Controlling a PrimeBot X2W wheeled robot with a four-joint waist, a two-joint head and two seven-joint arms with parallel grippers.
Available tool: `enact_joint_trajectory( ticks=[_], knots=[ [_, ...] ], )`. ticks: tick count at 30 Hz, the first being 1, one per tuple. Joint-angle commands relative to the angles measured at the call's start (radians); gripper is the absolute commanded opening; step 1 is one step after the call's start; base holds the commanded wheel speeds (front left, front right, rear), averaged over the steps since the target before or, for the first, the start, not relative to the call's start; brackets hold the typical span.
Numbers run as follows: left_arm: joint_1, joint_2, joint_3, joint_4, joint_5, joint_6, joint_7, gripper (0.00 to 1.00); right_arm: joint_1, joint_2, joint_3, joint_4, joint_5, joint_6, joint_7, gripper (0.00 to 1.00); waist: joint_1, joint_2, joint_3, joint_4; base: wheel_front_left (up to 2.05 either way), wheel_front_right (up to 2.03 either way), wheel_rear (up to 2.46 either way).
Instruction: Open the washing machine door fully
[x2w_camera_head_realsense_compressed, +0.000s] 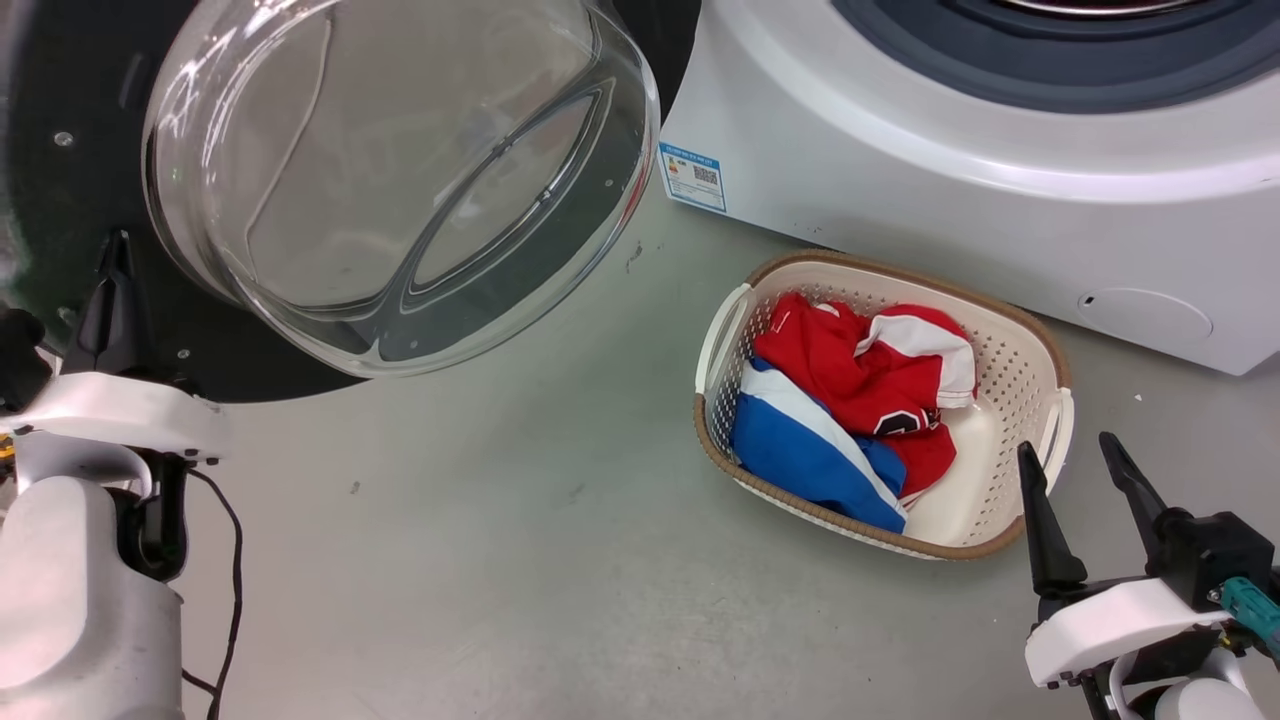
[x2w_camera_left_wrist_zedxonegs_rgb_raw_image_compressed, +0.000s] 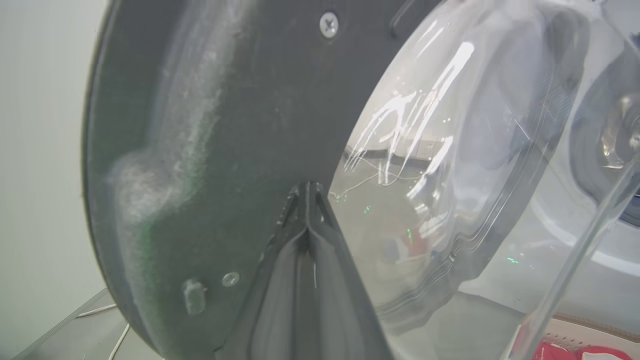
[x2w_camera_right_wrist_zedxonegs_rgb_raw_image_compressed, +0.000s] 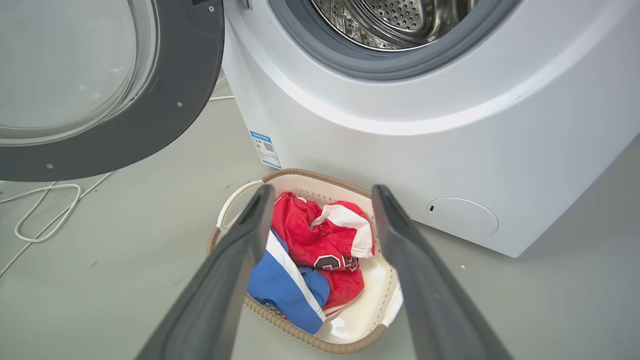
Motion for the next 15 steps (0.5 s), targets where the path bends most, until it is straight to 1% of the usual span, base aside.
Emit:
enact_joint_trajectory(
  ticks=[1, 4, 9, 15],
  knots=[
    [0.004, -0.004, 0.008, -0.011, 0.003, 0.002, 0.002, 0.00, -0.008, 0.004, -0.001, 0.004, 0.004, -0.001, -0.006, 1.00, -0.0001, -0.0001, -0.009, -0.002, 0.00, 0.00, 0.00],
    [0.032, -0.018, -0.001, -0.028, 0.016, 0.001, 0.002, 0.00, -0.013, 0.009, 0.001, 0.017, 0.012, -0.001, -0.018, 1.00, -0.0001, -0.0001, -0.034, -0.006, 0.00, 0.00, 0.00],
    [0.085, -0.036, -0.049, -0.080, 0.030, 0.001, 0.002, 0.00, -0.018, 0.019, -0.007, 0.048, 0.025, -0.001, -0.047, 1.00, -0.0001, -0.0001, -0.092, -0.017, 0.00, 0.00, 0.00],
    [0.164, -0.063, -0.113, -0.165, 0.039, 0.001, 0.002, 0.00, -0.028, 0.029, -0.017, 0.084, 0.045, -0.001, -0.074, 1.00, -0.0001, -0.0001, -0.161, -0.054, 0.00, 0.00, 0.00]
  ],
)
